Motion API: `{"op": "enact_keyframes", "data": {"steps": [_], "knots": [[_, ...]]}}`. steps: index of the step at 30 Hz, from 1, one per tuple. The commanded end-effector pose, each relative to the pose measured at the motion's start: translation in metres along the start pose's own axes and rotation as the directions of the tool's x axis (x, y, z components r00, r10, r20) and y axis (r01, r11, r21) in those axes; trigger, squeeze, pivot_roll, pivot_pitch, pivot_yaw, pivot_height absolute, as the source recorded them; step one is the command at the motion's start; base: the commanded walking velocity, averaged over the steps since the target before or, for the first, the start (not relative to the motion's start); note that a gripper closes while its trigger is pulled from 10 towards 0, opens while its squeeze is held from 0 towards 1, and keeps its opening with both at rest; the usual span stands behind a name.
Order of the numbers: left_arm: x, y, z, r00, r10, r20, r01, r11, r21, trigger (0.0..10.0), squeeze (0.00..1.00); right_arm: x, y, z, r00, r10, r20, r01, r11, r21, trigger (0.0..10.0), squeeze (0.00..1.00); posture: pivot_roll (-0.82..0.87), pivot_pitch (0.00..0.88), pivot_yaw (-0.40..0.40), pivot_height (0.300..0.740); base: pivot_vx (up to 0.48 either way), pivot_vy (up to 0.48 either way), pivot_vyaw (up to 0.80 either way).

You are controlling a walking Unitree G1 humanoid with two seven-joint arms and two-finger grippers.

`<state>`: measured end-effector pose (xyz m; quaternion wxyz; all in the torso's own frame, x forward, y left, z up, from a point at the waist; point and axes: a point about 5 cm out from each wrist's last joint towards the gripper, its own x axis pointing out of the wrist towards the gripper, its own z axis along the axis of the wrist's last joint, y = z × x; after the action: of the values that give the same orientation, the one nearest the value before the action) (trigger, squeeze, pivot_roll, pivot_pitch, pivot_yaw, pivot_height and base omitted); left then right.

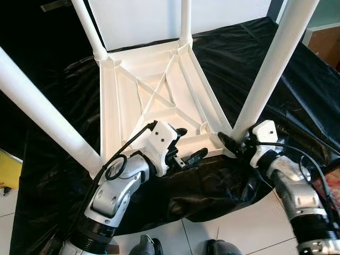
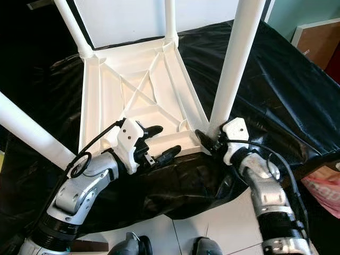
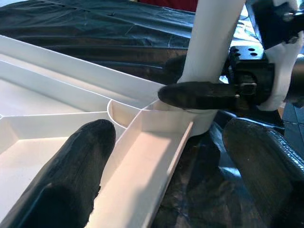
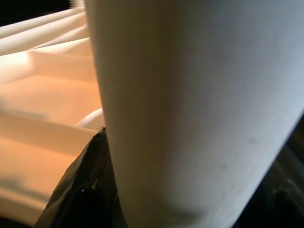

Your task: Building children table

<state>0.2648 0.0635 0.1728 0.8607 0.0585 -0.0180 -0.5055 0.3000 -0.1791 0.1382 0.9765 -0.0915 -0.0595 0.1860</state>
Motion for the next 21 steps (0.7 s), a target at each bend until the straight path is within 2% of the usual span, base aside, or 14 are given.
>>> {"op": "enact_keyframes", "data": {"steps": [1, 2, 3, 4, 5, 7, 8, 9, 10, 13, 14, 15, 17, 21], "knots": [[-0.002, 0.001, -0.005, 1.0, 0.005, -0.024, -0.005, 1.0, -0.004, 10.0, 0.0, -0.008, -0.001, -0.018, 0.99, -0.093, -0.106, 0.093, 0.996, -0.011, 10.0, 0.0, -0.08, 0.159, 0.057, 0.74, 0.0, 0.0, 0.0], [-0.002, 0.002, -0.005, 1.0, 0.006, -0.024, -0.006, 1.0, -0.003, 10.0, 0.0, -0.008, 0.002, -0.019, 0.982, -0.15, -0.113, 0.152, 0.988, 0.01, 10.0, 0.0, -0.08, 0.157, 0.058, 0.74, 0.0, 0.0, 0.0], [-0.002, 0.002, -0.005, 1.0, 0.006, -0.024, -0.006, 1.0, -0.003, 10.0, 0.0, -0.008, 0.002, -0.019, 0.982, -0.15, -0.113, 0.152, 0.988, 0.01, 10.0, 0.0, -0.08, 0.157, 0.058, 0.74, 0.0, 0.0, 0.0], [-0.002, 0.002, -0.005, 1.0, 0.007, -0.024, -0.007, 1.0, -0.003, 10.0, 0.0, -0.009, 0.005, -0.02, 0.966, -0.228, -0.126, 0.234, 0.972, 0.033, 10.0, 0.0, -0.08, 0.15, 0.058, 0.74, 0.0, 0.0, 0.0], [-0.002, 0.002, -0.005, 1.0, 0.007, -0.024, -0.007, 1.0, -0.003, 10.0, 0.0, -0.009, 0.005, -0.02, 0.966, -0.228, -0.126, 0.234, 0.972, 0.033, 10.0, 0.0, -0.08, 0.15, 0.058, 0.74, 0.0, 0.0, 0.0], [-0.001, 0.002, -0.006, 1.0, 0.007, -0.026, -0.007, 1.0, -0.002, 10.0, 0.0, -0.012, 0.015, -0.023, 0.926, -0.346, -0.15, 0.357, 0.932, 0.059, 10.0, 0.0, -0.08, 0.149, 0.066, 0.74, 0.0, 0.0, 0.0], [-0.001, 0.002, -0.006, 1.0, 0.007, -0.026, -0.007, 1.0, -0.002, 10.0, 0.0, -0.012, 0.015, -0.023, 0.926, -0.346, -0.15, 0.357, 0.932, 0.059, 10.0, 0.0, -0.08, 0.149, 0.066, 0.74, 0.0, 0.0, 0.0], [0.0, 0.002, -0.006, 1.0, 0.004, -0.026, -0.004, 1.0, -0.001, 10.0, 0.0, -0.013, 0.021, -0.025, 0.902, -0.398, -0.165, 0.413, 0.908, 0.068, 10.0, 0.0, -0.09, 0.146, 0.072, 0.74, 0.0, 0.0, 0.0], [0.0, 0.002, -0.006, 1.0, 0.004, -0.026, -0.004, 1.0, -0.001, 10.0, 0.0, -0.013, 0.021, -0.025, 0.902, -0.398, -0.165, 0.413, 0.908, 0.068, 10.0, 0.0, -0.09, 0.146, 0.072, 0.74, 0.0, 0.0, 0.0], [0.005, 0.002, -0.003, 1.0, -0.014, -0.022, 0.014, 1.0, 0.008, 10.0, 0.0, -0.015, 0.037, -0.033, 0.791, -0.559, -0.249, 0.59, 0.805, 0.067, 10.0, 0.0, -0.09, 0.141, 0.085, 0.74, 0.0, 0.0, 0.0], [0.005, 0.003, -0.002, 1.0, -0.018, -0.021, 0.018, 1.0, 0.009, 10.0, 0.0, -0.014, 0.041, -0.034, 0.774, -0.573, -0.27, 0.611, 0.788, 0.077, 10.0, 0.0, -0.09, 0.142, 0.088, 0.74, 0.0, 0.0, 0.0], [0.005, 0.003, -0.001, 1.0, -0.02, -0.02, 0.02, 1.0, 0.01, 10.0, 0.0, -0.014, 0.044, -0.034, 0.768, -0.575, -0.281, 0.617, 0.782, 0.086, 10.0, 0.0, -0.09, 0.142, 0.088, 0.74, 0.0, 0.0, 0.0], [0.004, 0.005, -0.002, 0.999, -0.026, -0.027, 0.027, 1.0, 0.015, 10.0, 0.0, -0.012, 0.049, -0.03, 0.784, -0.564, -0.258, 0.605, 0.787, 0.118, 10.0, 0.0, -0.09, 0.141, 0.096, 0.74, 0.0, 0.0, 0.0], [0.004, 0.005, -0.002, 0.999, -0.032, -0.029, 0.033, 0.999, 0.016, 10.0, 0.0, -0.01, 0.045, -0.021, 0.816, -0.545, -0.195, 0.571, 0.811, 0.125, 10.0, 0.0, -0.1, 0.143, 0.1, 0.74, 0.0, 0.0, 0.0]]}}
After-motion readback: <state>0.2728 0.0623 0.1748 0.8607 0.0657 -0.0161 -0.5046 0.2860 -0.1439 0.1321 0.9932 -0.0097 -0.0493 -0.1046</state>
